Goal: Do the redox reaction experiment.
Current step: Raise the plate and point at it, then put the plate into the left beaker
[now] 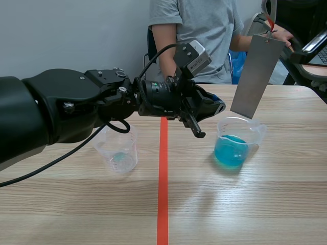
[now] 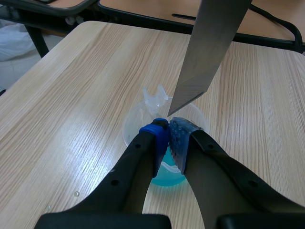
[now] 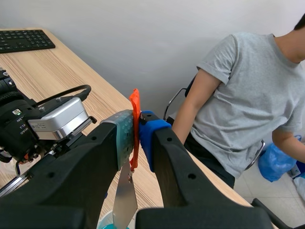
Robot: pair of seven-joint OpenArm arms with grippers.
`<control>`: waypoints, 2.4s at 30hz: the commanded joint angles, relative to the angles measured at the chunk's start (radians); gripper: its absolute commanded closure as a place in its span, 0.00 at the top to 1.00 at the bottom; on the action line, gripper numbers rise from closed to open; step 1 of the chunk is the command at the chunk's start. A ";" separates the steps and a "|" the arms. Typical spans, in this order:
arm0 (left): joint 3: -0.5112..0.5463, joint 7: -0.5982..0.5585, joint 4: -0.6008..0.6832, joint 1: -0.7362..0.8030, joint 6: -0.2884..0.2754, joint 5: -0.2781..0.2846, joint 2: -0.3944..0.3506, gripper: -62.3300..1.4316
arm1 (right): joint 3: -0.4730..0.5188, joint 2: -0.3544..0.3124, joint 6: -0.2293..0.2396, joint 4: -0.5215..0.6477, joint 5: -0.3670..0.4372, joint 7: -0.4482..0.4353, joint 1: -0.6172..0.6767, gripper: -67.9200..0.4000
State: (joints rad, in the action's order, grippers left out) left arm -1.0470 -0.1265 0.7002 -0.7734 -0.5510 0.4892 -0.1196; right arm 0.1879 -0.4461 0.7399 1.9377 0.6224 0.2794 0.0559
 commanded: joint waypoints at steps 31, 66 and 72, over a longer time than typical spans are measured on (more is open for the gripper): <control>0.038 -0.042 0.097 0.012 0.016 0.137 -0.220 0.10 | 0.009 -0.016 0.006 0.008 0.019 -0.008 -0.014 0.03; 1.089 -0.140 0.486 1.529 0.351 0.201 -0.759 0.10 | 0.007 -0.016 0.006 0.008 0.023 0.010 -0.026 0.03; 1.128 -0.146 0.486 1.654 0.351 0.200 -0.663 0.10 | -0.025 -0.016 0.006 0.008 0.038 0.046 -0.069 0.03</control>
State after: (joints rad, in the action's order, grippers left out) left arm 0.0883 -0.2588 1.1797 0.8894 -0.2016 0.6853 -0.7876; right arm 0.1749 -0.4465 0.7391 1.9373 0.6453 0.3397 0.0204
